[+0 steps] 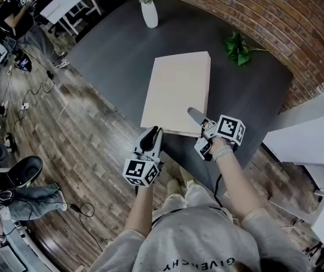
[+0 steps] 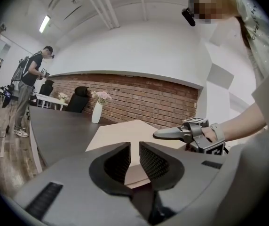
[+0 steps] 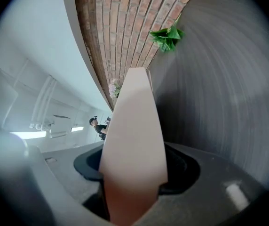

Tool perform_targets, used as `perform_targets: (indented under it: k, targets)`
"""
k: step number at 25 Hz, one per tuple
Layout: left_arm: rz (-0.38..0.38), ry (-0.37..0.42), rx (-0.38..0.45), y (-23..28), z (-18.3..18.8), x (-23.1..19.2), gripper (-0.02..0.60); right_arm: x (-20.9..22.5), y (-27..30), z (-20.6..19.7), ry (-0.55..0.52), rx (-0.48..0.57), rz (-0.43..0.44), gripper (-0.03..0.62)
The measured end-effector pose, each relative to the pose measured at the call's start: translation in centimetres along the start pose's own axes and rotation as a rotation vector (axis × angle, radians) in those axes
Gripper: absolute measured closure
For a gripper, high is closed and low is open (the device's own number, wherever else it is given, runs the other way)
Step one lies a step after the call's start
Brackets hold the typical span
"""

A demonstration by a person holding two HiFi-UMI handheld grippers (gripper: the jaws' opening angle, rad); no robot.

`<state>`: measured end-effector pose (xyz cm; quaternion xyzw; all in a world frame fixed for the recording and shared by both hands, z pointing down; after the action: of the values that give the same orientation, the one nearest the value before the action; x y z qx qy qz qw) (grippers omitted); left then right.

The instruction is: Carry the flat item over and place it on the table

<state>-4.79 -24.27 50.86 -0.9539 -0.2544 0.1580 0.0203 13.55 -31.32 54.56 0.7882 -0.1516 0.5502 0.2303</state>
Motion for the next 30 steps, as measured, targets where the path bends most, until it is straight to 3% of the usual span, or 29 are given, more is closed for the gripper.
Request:
perform_targets:
  k: [5,18,30]
  targets:
    - [-0.021,-0.013,-0.021,1.2,-0.9,0.5,0.528,1.4,1.1,0.7,0.009,0.016,-0.052,0.305]
    - [-0.038,-0.025,-0.082,2.1,-3.0,0.7,0.528,3.6,1.2,3.0,-0.151,0.092,-0.168,0.25]
    - [-0.014,-0.035,-0.079,2.5,-3.0,-0.7,0.528,4.8,1.6,4.7,-0.227,0.148,-0.187,0.233]
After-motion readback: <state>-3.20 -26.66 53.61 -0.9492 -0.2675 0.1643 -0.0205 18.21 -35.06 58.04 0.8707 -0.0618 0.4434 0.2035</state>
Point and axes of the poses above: the fingertips, and each gripper's own axes: y forward along the fingers, x to its right, z out of its top, the point moved 5 cm from there along -y, backward along the fingers, and after that the axes turned 15 degrees about x, right-handed, at the moved point
